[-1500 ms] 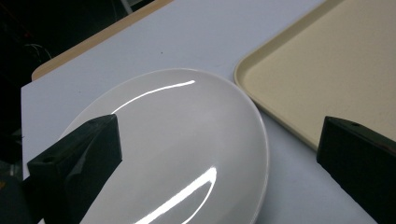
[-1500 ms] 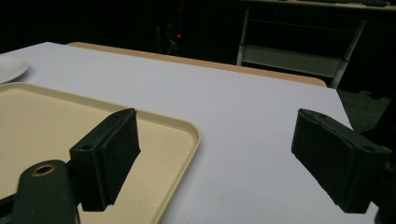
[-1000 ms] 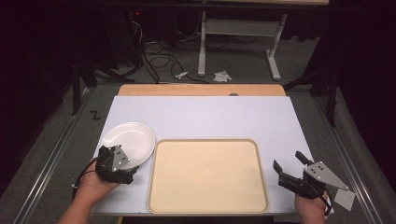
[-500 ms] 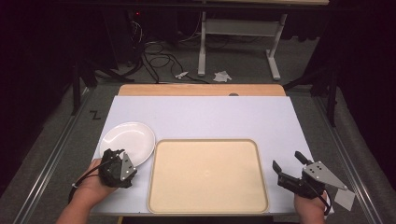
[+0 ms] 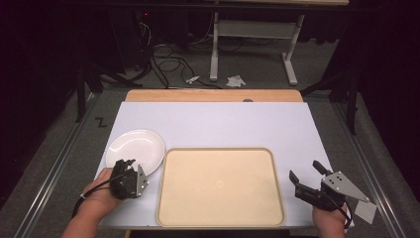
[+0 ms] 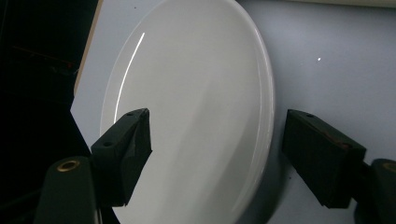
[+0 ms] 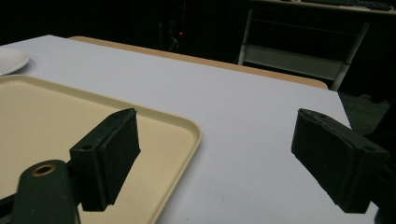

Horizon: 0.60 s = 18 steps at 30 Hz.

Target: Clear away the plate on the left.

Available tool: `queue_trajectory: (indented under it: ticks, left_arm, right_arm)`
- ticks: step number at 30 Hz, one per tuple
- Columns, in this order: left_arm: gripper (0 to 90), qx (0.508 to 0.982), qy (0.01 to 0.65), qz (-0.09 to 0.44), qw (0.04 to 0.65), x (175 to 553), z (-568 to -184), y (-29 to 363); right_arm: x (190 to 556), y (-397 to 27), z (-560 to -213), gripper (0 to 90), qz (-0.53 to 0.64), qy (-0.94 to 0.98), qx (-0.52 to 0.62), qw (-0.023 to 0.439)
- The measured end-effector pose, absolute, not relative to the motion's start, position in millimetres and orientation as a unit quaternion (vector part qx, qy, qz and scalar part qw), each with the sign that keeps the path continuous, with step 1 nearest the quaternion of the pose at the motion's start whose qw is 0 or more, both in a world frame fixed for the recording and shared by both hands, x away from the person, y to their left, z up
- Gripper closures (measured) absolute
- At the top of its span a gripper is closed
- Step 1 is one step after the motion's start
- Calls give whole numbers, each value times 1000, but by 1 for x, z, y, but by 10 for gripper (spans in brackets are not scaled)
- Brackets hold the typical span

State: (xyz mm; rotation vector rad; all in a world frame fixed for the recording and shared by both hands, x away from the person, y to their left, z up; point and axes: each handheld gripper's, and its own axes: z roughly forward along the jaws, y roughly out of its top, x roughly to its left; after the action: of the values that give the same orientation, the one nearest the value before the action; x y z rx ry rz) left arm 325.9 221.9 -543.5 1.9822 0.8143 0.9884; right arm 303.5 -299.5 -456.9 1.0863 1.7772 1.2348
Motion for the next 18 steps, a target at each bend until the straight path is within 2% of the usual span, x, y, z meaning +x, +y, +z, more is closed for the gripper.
queue_trajectory:
  ticks: [10,18]
  left_arm:
    - [290,799,283,405,344,326,-548,219]
    - [308,803,282,406,333,328,-553,219]
  right_arm:
    - [304,-298,-457,161,472,691,419,353]
    - [304,-299,-457,160,476,688,422,350]
